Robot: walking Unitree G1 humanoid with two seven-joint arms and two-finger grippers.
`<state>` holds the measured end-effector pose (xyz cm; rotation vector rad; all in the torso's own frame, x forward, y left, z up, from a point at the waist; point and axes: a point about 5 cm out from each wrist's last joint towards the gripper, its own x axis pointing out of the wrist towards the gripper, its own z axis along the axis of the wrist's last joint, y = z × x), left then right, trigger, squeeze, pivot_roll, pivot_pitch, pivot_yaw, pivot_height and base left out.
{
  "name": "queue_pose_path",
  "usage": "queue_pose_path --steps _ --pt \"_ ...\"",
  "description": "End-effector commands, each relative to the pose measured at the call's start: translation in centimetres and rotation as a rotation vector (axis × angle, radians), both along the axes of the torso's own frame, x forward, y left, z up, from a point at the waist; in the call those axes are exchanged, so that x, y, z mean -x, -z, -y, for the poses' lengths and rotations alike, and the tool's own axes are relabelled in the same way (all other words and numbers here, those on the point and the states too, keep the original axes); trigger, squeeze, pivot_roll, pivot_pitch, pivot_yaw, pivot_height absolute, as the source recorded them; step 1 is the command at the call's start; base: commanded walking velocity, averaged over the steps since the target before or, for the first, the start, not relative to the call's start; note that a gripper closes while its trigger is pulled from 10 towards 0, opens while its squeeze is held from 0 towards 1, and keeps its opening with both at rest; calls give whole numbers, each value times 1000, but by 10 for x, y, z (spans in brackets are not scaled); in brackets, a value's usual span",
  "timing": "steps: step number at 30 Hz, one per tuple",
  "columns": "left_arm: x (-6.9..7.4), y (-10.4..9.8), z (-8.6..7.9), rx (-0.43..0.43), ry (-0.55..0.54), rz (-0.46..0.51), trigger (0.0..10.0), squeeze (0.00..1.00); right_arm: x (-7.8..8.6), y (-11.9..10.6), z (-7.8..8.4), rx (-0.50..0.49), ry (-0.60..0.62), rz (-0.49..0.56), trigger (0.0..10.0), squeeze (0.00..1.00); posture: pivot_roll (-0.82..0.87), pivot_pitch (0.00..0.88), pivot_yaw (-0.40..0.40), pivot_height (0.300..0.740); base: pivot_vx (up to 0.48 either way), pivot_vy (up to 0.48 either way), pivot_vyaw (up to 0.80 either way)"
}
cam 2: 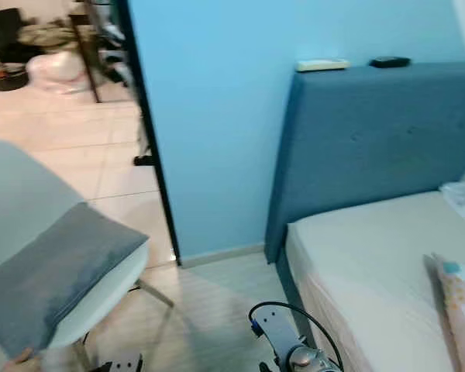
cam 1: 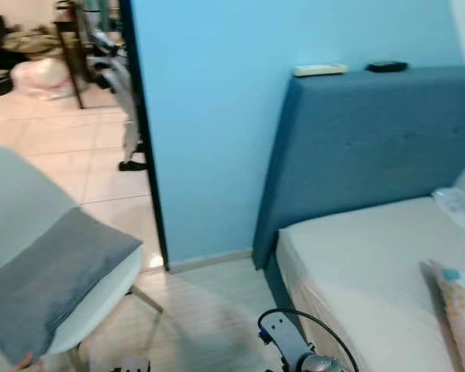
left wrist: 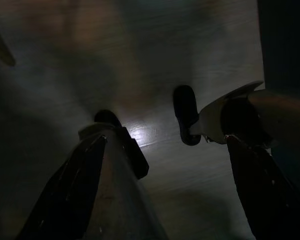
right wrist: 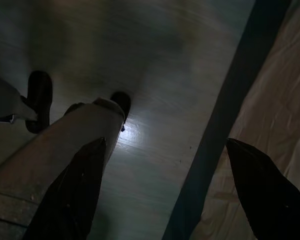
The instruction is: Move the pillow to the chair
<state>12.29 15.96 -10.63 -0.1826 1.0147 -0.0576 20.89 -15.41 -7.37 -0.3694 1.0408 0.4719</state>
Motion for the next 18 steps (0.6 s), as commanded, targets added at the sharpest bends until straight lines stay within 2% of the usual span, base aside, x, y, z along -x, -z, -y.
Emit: queue_pose_path --steps 1,18 --pt "7 2 -1 -2 -2 -25 10000 0 2 1 -2 -12 8 -9 10000 0 9 32 -45 709 0 0 0" --pt "7 3 4 1 -2 -28 10000 0 3 1 0 -8 -3 -11 10000 0 9 26 -59 709 0 0 0"
